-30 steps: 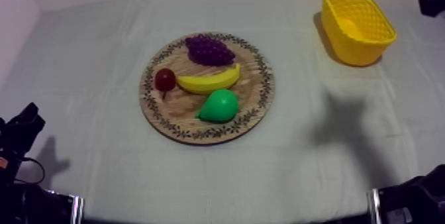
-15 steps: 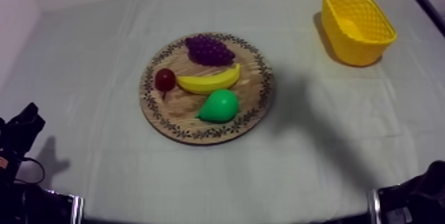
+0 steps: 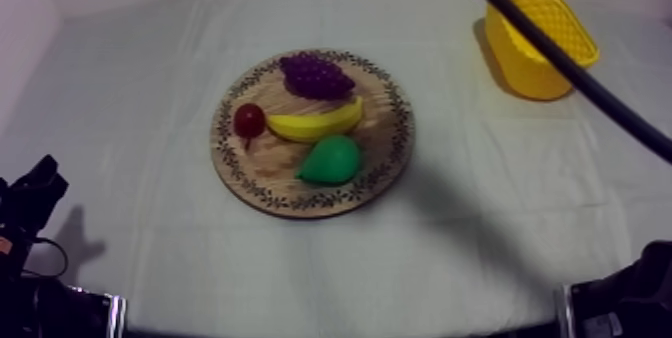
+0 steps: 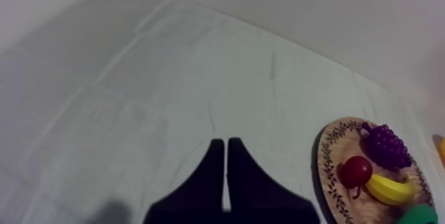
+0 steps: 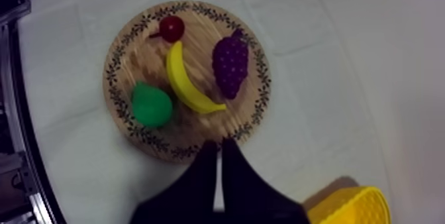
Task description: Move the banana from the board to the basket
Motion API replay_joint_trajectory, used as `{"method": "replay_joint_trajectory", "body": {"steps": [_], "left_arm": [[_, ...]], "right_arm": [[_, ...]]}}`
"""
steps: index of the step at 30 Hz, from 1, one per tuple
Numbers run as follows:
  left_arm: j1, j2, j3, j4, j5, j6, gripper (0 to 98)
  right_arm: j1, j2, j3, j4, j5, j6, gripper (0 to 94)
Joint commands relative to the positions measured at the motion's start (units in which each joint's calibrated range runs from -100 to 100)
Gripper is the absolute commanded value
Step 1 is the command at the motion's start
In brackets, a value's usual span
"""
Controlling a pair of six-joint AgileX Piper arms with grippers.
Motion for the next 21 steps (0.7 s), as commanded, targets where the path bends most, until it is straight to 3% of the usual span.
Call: {"method": "replay_joint_trajectory", "body": {"steps": [1,7,16,21], "left_arm": [[0.0,0.0,0.0,-0.03,0.0,0.0,0.1],[0.0,0.0,0.0,-0.03,0.0,0.0,0.1],[0.0,0.0,0.0,-0.03,0.0,0.0,0.1],[0.0,0.0,0.0,-0.03,0.0,0.0,0.1]], "right_arm": [[-0.1,1.2,-0.9,0.1,0.0,0.0,0.8],[-0.2,3.4,-2.3,0.1,0.1,0.1,4.6],[0.2,5.4,-2.2,-1.5,-0.8,-1.4,48.4],[-0.1,6.4,-2.8,-1.3,-1.4,-0.7,57.1]]}}
